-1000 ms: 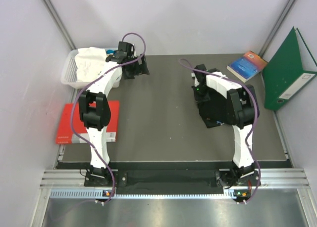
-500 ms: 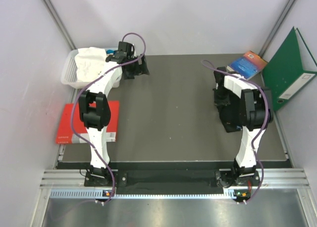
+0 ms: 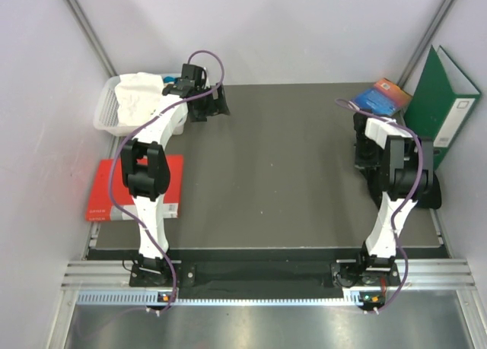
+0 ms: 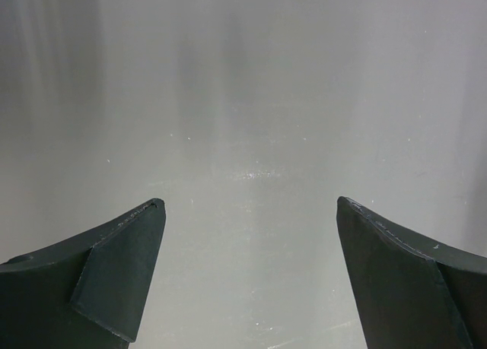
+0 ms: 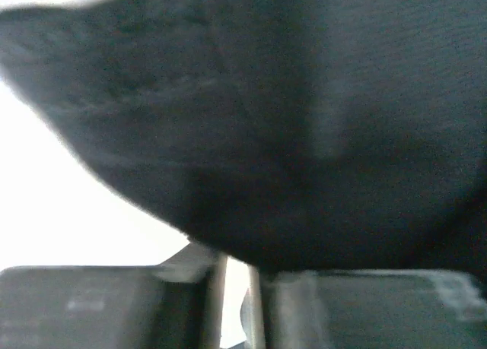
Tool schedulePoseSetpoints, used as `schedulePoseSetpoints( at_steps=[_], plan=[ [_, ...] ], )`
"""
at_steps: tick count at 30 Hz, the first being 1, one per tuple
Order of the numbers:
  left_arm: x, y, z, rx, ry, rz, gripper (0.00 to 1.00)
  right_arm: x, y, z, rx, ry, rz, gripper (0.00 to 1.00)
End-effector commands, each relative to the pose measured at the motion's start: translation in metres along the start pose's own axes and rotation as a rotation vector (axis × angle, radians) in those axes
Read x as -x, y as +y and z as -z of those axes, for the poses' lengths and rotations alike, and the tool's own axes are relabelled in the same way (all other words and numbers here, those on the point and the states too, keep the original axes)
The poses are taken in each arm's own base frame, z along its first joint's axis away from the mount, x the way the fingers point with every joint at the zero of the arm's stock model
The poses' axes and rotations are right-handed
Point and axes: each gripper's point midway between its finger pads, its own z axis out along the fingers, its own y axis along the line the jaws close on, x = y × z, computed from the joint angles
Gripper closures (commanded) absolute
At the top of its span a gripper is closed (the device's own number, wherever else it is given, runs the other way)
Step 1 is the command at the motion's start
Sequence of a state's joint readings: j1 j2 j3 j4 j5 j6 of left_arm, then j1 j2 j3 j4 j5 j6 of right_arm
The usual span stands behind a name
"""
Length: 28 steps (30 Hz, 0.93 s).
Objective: Fold and stack the t-shirts
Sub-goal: Neatly place the folded tshirt to the corner
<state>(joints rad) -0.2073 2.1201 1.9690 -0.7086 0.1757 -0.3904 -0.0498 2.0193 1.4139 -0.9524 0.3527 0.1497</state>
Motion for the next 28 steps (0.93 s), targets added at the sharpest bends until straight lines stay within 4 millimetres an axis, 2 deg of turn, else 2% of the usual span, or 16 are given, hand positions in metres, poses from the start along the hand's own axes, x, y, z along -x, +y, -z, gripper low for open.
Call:
schedulePoseSetpoints(
  at_steps=[1,2,3,4,5,6,7,9,13,14,16,21,22,24,26,28],
  plan=[
    [0.006,-0.002,0.005,-0.021,-0.019,-0.022,0.01,0.025,0.031,0.029,0.182,-0.137,0.066,0.71],
    [0.006,-0.003,0.006,-0.021,-0.022,-0.027,0.01,0.031,0.046,0.051,0.218,-0.207,0.105,0.63],
    [0.005,-0.003,0.005,-0.021,-0.020,-0.031,0.01,0.038,0.053,0.063,0.236,-0.258,0.114,0.49],
    [0.005,-0.003,0.007,-0.020,-0.021,-0.035,0.01,0.041,0.063,0.075,0.272,-0.297,0.146,0.43],
    [0.005,-0.003,0.008,-0.025,-0.021,-0.042,0.01,0.047,0.073,0.096,0.296,-0.363,0.176,0.37],
    [0.003,-0.002,0.007,-0.022,-0.015,-0.044,0.01,0.054,0.080,0.108,0.311,-0.413,0.182,0.21],
    [0.004,-0.003,0.009,-0.023,-0.023,-0.048,0.01,0.057,0.088,0.119,0.343,-0.448,0.208,0.16],
    [0.004,-0.003,0.010,-0.021,-0.027,-0.051,0.01,0.070,0.104,0.146,0.385,-0.538,0.230,0.01],
    [0.001,-0.003,0.010,-0.024,-0.019,-0.059,0.01,0.092,0.137,0.183,0.478,-0.642,0.280,0.00],
    [0.000,-0.003,0.010,-0.023,-0.018,-0.063,0.01,0.092,0.154,0.187,0.515,-0.649,0.309,0.00],
    [-0.001,-0.003,0.009,-0.020,-0.011,-0.064,0.01,0.100,0.170,0.200,0.548,-0.689,0.330,0.00],
    [-0.016,0.008,-0.002,0.016,0.040,-0.055,0.01,0.111,0.227,0.206,0.641,-0.724,0.399,0.00],
    [-0.019,0.011,-0.004,0.025,0.052,-0.054,0.01,0.118,0.231,0.215,0.653,-0.748,0.397,0.00],
    [-0.027,0.016,-0.009,0.032,0.076,-0.070,0.01,0.121,0.245,0.213,0.674,-0.742,0.402,0.00],
    [-0.037,0.015,-0.012,0.014,0.109,-0.090,0.01,0.127,0.249,0.220,0.685,-0.761,0.402,0.00],
    [-0.036,0.020,-0.014,0.037,0.104,-0.106,0.01,0.129,0.249,0.223,0.690,-0.770,0.405,0.00]
  ],
)
